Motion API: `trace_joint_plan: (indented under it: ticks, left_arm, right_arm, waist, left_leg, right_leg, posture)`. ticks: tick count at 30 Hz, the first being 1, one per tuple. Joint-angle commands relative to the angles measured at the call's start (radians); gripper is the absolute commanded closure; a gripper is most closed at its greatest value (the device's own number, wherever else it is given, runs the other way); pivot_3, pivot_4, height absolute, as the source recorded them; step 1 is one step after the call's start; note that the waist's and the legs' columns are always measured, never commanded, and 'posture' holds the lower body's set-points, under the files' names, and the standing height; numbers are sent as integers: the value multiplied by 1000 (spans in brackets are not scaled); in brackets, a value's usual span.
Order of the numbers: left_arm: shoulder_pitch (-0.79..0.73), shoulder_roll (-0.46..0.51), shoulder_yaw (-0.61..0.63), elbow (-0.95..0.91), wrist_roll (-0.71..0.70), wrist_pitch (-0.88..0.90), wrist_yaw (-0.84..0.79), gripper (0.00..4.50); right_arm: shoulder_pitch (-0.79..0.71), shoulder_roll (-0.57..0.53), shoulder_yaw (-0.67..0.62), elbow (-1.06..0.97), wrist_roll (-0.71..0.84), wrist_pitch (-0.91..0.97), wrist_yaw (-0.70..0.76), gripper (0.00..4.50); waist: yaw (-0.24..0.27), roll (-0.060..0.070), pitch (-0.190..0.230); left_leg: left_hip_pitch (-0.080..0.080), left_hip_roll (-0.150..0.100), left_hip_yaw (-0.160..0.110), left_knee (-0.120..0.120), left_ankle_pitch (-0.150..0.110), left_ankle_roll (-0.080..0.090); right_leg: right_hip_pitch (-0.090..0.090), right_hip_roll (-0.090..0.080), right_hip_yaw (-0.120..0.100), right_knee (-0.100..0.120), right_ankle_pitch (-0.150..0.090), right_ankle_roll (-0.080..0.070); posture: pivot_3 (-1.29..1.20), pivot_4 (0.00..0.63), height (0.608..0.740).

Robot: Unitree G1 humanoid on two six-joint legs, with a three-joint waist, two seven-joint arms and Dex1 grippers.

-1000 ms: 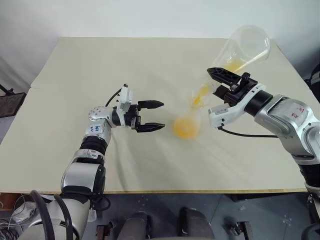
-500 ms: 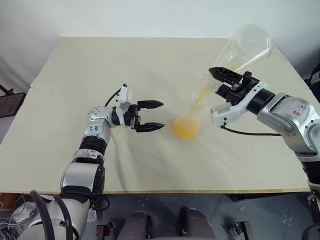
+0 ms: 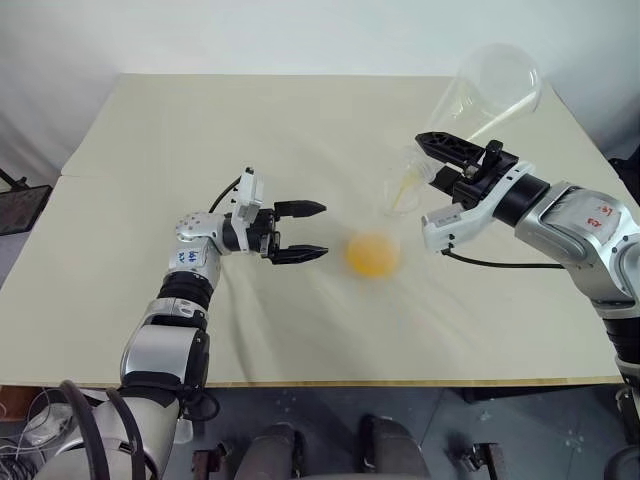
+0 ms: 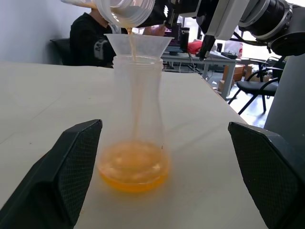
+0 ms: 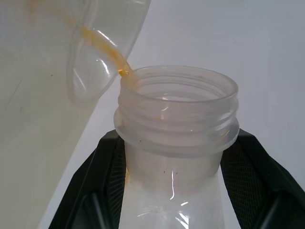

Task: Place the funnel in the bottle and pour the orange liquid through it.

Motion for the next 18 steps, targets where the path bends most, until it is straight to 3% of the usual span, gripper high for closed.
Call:
trace_joint_plan:
  ticks: [1, 18]
  left_arm:
    - [-25, 7, 16, -27, -12, 1, -58, 0]
    - [-24, 7, 14, -29, -13, 7, -62, 0]
  right_arm:
    - [-24, -21, -34, -15, -7, -9, -22, 2084]
    - [-34, -33, -37, -2, -18, -43, -27, 2084]
  waist:
    - [0, 0, 0]
    - [0, 0, 0]
  left_leg:
    - [0, 0, 0, 0, 0, 0]
    - [0, 0, 0, 0, 0, 0]
  right_leg:
    - [0, 0, 0, 0, 0, 0]
    - [0, 0, 0, 0, 0, 0]
  posture:
    - [0, 150, 740]
    - [0, 150, 740]
